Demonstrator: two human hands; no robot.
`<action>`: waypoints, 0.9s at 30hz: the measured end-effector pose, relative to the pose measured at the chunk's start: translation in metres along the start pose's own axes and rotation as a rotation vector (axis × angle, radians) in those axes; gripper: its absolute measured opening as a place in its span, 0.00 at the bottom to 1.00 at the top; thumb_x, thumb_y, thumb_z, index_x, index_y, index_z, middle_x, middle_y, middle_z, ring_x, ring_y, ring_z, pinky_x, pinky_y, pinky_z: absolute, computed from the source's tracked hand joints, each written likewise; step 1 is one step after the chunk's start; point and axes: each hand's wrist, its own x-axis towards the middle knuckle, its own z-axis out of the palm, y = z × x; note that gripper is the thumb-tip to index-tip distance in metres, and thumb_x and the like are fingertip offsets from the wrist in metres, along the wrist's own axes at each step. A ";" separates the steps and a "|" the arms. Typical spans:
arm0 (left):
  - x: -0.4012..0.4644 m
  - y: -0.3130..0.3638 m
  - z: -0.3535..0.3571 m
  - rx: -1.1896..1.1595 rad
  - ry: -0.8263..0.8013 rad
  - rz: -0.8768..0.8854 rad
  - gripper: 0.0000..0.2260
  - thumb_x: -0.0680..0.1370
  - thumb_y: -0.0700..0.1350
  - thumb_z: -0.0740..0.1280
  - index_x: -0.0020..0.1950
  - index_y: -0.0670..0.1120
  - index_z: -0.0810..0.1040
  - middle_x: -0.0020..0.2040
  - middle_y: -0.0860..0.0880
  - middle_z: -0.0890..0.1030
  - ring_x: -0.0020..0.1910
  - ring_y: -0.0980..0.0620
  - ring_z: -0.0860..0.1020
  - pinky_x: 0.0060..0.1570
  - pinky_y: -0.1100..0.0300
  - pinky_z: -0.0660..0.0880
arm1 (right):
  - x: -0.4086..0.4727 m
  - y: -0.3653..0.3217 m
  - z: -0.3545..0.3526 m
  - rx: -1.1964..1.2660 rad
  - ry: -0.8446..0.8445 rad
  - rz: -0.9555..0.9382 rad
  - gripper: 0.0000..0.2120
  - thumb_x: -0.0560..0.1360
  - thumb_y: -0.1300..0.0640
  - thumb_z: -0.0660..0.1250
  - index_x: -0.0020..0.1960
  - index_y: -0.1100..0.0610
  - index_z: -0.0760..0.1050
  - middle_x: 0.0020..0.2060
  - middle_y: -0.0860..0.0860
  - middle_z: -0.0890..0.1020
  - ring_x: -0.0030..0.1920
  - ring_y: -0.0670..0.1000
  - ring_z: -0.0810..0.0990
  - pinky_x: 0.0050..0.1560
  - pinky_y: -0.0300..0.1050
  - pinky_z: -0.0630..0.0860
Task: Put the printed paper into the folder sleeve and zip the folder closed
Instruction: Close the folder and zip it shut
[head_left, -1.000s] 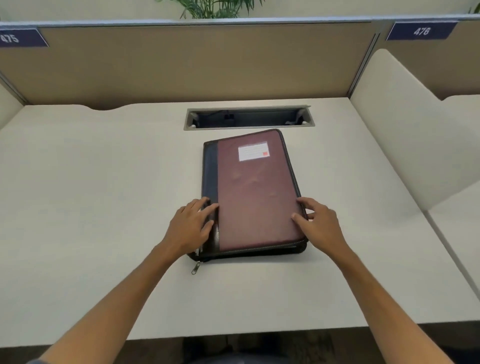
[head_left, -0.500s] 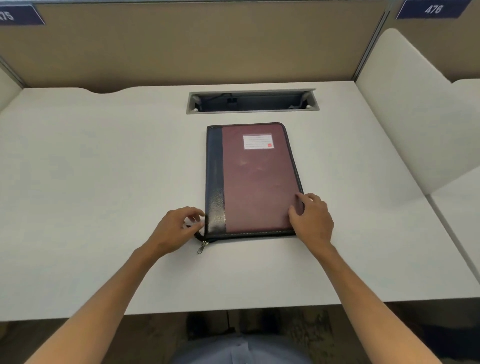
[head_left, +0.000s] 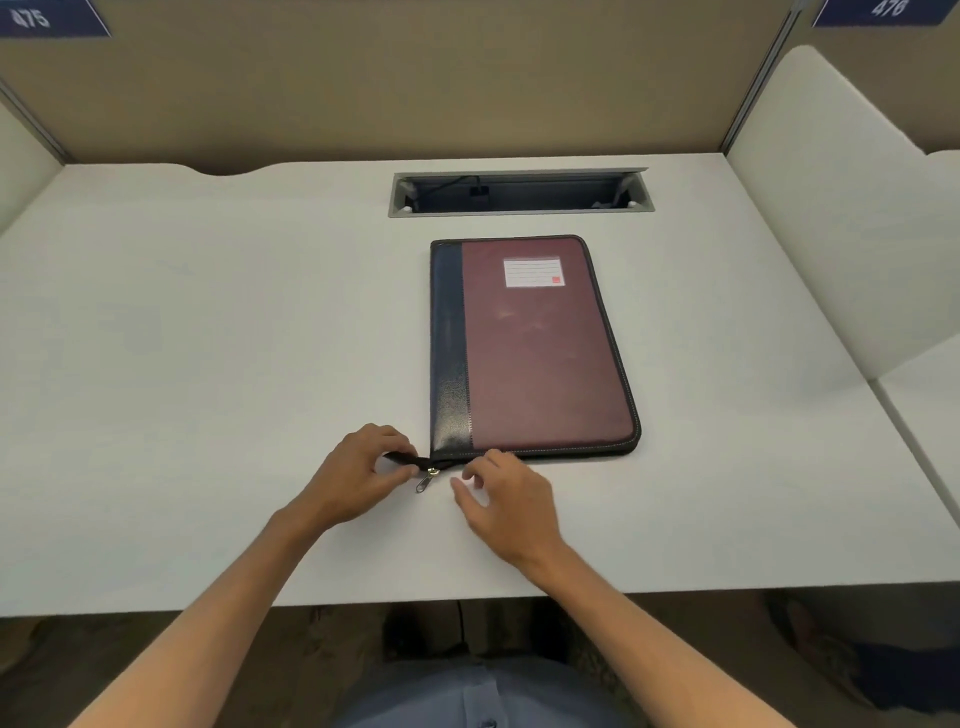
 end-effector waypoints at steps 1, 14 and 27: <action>-0.001 -0.001 0.001 0.008 0.013 0.008 0.03 0.74 0.49 0.72 0.47 0.53 0.83 0.45 0.61 0.81 0.49 0.58 0.76 0.50 0.56 0.74 | -0.001 -0.005 0.005 0.014 -0.020 0.032 0.12 0.74 0.43 0.66 0.42 0.51 0.79 0.36 0.44 0.79 0.36 0.46 0.77 0.33 0.41 0.73; -0.008 0.000 0.004 -0.053 0.048 0.009 0.05 0.77 0.46 0.70 0.47 0.46 0.84 0.40 0.54 0.82 0.41 0.54 0.78 0.43 0.56 0.74 | 0.003 -0.038 0.034 0.016 -0.001 0.266 0.12 0.77 0.45 0.63 0.40 0.51 0.78 0.34 0.45 0.80 0.32 0.45 0.75 0.32 0.39 0.66; -0.008 0.003 0.010 -0.151 0.039 -0.045 0.04 0.78 0.44 0.69 0.43 0.48 0.80 0.37 0.52 0.82 0.39 0.50 0.77 0.44 0.54 0.73 | 0.007 -0.038 0.032 -0.069 -0.023 0.237 0.13 0.78 0.49 0.59 0.38 0.53 0.73 0.33 0.48 0.77 0.30 0.48 0.69 0.31 0.43 0.62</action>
